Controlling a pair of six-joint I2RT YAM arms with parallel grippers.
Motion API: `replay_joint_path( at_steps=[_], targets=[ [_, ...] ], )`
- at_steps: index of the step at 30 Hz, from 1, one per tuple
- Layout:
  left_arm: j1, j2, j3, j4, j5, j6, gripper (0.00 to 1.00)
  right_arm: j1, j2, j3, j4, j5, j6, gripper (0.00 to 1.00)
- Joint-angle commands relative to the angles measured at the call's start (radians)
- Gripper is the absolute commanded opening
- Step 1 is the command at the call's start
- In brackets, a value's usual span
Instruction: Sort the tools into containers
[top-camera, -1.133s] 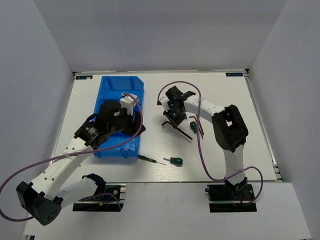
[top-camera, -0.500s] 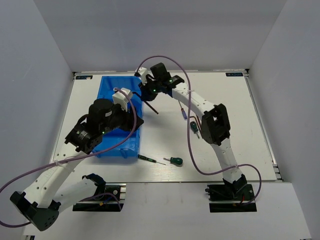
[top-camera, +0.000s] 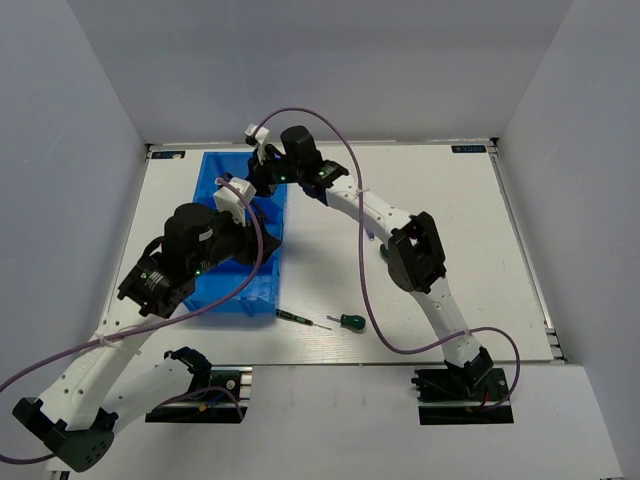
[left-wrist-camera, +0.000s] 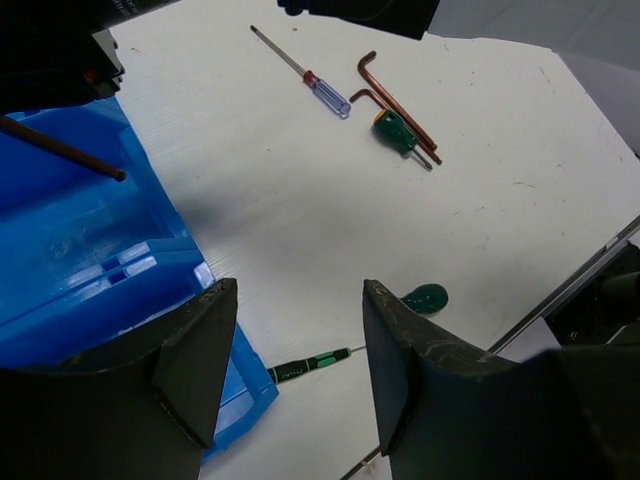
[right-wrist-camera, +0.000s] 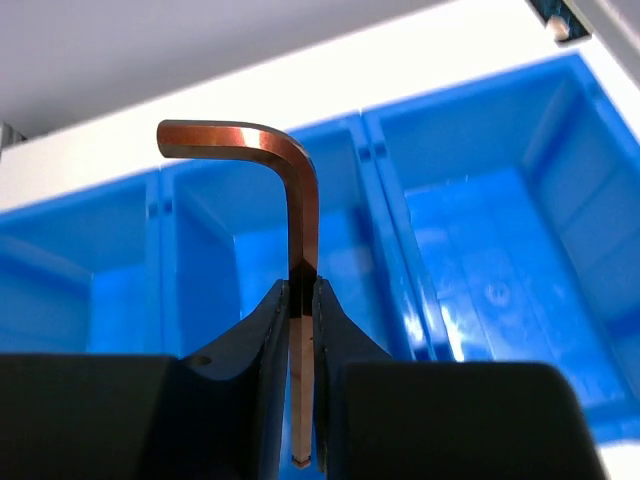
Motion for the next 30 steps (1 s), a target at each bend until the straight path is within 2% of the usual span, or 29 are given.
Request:
replay_joint_path(
  at_steps=[1, 7, 8, 10, 14, 18, 20, 21, 23, 24, 25, 26, 27, 30],
  targets=[
    [0.004, -0.012, 0.016, -0.01, -0.018, 0.014, 0.63, 0.018, 0.035, 0.01, 0.199, -0.028, 0.069, 0.0],
    [0.004, -0.022, 0.016, -0.02, -0.018, 0.014, 0.63, 0.022, 0.127, 0.007, 0.177, -0.047, -0.044, 0.0],
    [0.004, -0.032, 0.007, -0.02, -0.018, 0.005, 0.63, 0.024, 0.124, 0.001, 0.174, -0.047, -0.054, 0.08],
    [0.004, -0.041, -0.006, -0.02, -0.018, 0.004, 0.63, 0.019, 0.114, -0.004, 0.154, -0.053, -0.069, 0.15],
    [0.004, -0.041, -0.029, 0.009, -0.018, -0.006, 0.63, 0.015, 0.052, -0.042, 0.144, -0.05, -0.069, 0.4],
    [0.004, -0.004, -0.038, 0.018, -0.009, -0.017, 0.65, 0.001, -0.039, -0.113, 0.106, -0.034, -0.052, 0.49],
    [0.004, 0.01, -0.038, 0.018, 0.0, -0.026, 0.65, -0.014, -0.12, -0.15, 0.07, 0.027, -0.054, 0.49],
    [0.004, 0.02, -0.05, 0.029, 0.0, -0.026, 0.63, -0.018, -0.142, -0.157, -0.007, 0.05, -0.063, 0.44],
    [0.004, 0.045, -0.061, 0.041, 0.011, -0.035, 0.46, -0.042, -0.234, -0.208, -0.072, 0.206, -0.08, 0.3],
    [0.004, 0.054, -0.076, 0.053, 0.011, -0.045, 0.33, -0.048, -0.257, -0.231, -0.136, 0.275, -0.096, 0.05],
    [0.004, 0.069, -0.09, 0.053, 0.029, -0.055, 0.13, -0.056, -0.342, -0.26, -0.18, 0.464, -0.103, 0.0],
    [0.004, 0.083, -0.09, 0.067, 0.04, -0.055, 0.05, -0.091, -0.372, -0.348, -0.203, 0.492, -0.118, 0.0],
    [0.004, 0.112, -0.104, 0.076, 0.04, -0.055, 0.0, -0.106, -0.434, -0.454, -0.215, 0.545, -0.136, 0.0],
    [-0.005, 0.148, -0.137, 0.131, 0.095, -0.078, 0.0, -0.189, -0.563, -0.696, -0.307, 0.568, -0.159, 0.0]
  ],
)
